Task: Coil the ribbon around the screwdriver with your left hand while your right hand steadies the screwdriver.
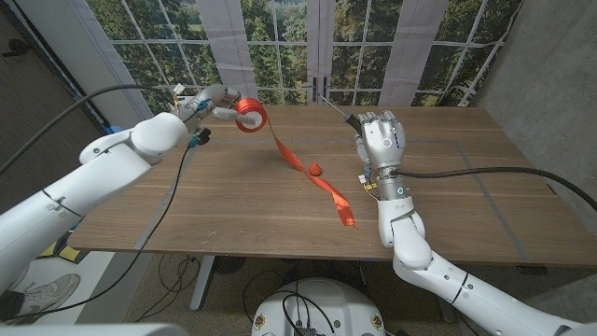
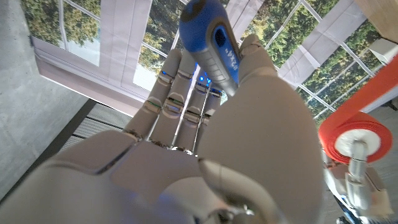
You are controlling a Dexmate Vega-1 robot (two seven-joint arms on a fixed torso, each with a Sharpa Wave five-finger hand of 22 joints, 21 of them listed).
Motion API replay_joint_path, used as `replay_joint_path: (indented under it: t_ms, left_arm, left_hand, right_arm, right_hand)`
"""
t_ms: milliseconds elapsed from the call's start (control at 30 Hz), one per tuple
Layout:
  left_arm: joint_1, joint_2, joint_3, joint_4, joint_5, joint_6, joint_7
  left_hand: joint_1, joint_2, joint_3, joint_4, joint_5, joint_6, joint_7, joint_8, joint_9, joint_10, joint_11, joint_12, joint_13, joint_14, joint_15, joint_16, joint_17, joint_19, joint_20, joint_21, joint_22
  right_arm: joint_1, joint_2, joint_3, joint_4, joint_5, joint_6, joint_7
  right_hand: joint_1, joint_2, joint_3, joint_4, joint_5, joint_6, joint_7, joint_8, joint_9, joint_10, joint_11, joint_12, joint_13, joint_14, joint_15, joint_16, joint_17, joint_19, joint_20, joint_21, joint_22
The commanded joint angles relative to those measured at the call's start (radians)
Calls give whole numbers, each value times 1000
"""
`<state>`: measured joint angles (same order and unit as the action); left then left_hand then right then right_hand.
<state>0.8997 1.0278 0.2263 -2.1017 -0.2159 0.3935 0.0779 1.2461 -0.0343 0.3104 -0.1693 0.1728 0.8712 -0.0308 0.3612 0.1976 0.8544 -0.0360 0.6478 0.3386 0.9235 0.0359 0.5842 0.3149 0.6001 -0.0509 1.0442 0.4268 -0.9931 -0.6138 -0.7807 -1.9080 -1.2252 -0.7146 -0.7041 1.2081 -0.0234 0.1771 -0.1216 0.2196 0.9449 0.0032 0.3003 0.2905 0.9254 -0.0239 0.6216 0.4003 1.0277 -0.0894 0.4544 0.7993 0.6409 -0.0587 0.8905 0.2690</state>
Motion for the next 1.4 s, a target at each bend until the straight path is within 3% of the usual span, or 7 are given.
replay_joint_path:
  t_ms: [33,300,533,833,1167,1400]
  left_arm:
    - [-141,-14,58,-69,-16,182,13]
    - [-224,-33,82,-115,-40,298,33]
    - [-282,-57,99,-108,-69,328,35]
    - [-423,-94,174,-78,-102,412,-17]
    - [-543,-125,242,-124,-94,562,2]
    - [-660,-148,312,-137,-108,684,-32]
  left_hand:
    - [136,118,1,1,0,152,53,68,25,68,-60,0,209,216,-270,71,300,3,-19,15,2]
    - [140,114,0,2,2,159,58,61,23,76,-58,-5,208,224,-270,65,307,3,-20,34,-3]
    - [144,111,0,1,4,162,61,57,22,78,-53,-8,209,229,-270,61,312,4,-19,45,-7]
    - [148,108,0,1,8,164,65,50,21,82,-49,-13,209,240,-270,57,318,1,-16,59,-13]
    - [154,103,2,0,12,168,71,42,21,89,-43,-19,207,247,-270,47,322,1,-13,75,-22]
    - [157,99,2,1,15,170,74,36,21,95,-42,-23,207,254,-270,36,321,-5,-12,86,-31]
  right_arm:
    - [22,-20,-30,11,-28,89,25]
    - [45,-24,-40,27,-41,137,58]
    - [55,-16,-43,42,-30,175,49]
    - [85,-12,-54,58,-48,212,41]
    - [125,3,-58,71,-56,239,35]
    - [165,12,-72,103,-73,258,48]
  right_hand:
    - [149,156,-1,3,3,110,-104,1,3,43,-34,3,78,89,-139,-3,5,-9,-146,9,0]
    - [150,155,-4,3,4,111,-107,-1,3,43,-38,0,80,88,-139,-8,7,-15,-147,17,-4]
    - [152,155,-6,3,4,116,-107,-1,3,44,-39,-3,82,88,-139,-11,10,-18,-147,24,-7]
    - [154,154,-10,3,5,115,-110,-4,4,44,-40,-7,83,90,-140,-15,13,-23,-147,34,-12]
    - [154,155,-13,5,6,118,-109,-5,4,46,-42,-9,85,91,-140,-18,16,-28,-146,42,-16]
    - [154,156,-15,6,7,118,-111,-7,4,48,-40,-11,85,93,-139,-21,18,-31,-146,49,-19]
